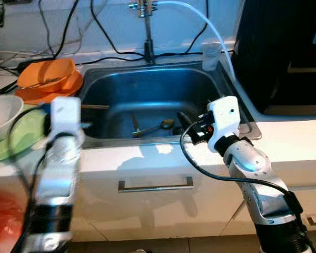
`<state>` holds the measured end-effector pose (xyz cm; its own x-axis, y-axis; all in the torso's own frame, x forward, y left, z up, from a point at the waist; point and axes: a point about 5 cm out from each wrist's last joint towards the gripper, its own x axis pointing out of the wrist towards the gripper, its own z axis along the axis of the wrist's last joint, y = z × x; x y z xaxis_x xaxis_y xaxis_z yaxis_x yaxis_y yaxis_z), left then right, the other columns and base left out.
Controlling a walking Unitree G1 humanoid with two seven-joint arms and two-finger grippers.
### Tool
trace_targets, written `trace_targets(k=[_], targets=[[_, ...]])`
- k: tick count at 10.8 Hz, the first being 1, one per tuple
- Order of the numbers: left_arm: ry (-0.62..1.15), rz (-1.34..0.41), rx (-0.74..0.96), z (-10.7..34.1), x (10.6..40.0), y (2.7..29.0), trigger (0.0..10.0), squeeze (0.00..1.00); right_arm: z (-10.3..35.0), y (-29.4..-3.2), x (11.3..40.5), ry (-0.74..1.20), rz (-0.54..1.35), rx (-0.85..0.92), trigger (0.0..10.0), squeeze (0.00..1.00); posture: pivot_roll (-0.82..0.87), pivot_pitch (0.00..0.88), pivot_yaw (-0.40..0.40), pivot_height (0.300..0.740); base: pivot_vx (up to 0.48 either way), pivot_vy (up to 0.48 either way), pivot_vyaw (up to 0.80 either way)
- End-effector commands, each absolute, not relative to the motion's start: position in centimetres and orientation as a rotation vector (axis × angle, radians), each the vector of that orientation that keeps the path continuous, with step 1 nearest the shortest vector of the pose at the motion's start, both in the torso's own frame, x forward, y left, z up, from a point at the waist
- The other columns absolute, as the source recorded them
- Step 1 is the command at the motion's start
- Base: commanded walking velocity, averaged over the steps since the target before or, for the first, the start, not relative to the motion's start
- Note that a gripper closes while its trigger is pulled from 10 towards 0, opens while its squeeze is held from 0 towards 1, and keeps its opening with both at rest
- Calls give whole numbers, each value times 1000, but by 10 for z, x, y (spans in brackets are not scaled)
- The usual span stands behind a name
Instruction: Kitchen organization
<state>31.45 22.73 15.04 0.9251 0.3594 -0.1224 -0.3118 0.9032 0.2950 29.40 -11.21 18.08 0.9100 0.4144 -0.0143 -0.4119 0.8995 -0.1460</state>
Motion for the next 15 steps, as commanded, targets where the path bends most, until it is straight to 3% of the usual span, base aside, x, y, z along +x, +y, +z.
trace_targets(k=[1, 4, 9, 15], targets=[[197, 391, 285, 148, 311, 237, 10000, 0, 178, -108, 292, -8, 465, -143, 10000, 0, -1, 0, 99, 740, 0, 0, 0], [227, 386, 258, 143, 307, 235, 10000, 0, 176, -98, 290, -8, 514, -140, 10000, 0, 20, 0, 94, 740, 0, 0, 800], [267, 269, 146, 145, 322, 220, 10000, 0, 179, -97, 291, -12, 516, -129, 10000, 0, 8, 0, 103, 740, 0, 0, 0], [256, 191, -115, 140, 347, 194, 10000, 0, 183, -92, 290, -21, 532, -127, 10000, 0, -23, 0, 91, 740, 0, 0, 0]])
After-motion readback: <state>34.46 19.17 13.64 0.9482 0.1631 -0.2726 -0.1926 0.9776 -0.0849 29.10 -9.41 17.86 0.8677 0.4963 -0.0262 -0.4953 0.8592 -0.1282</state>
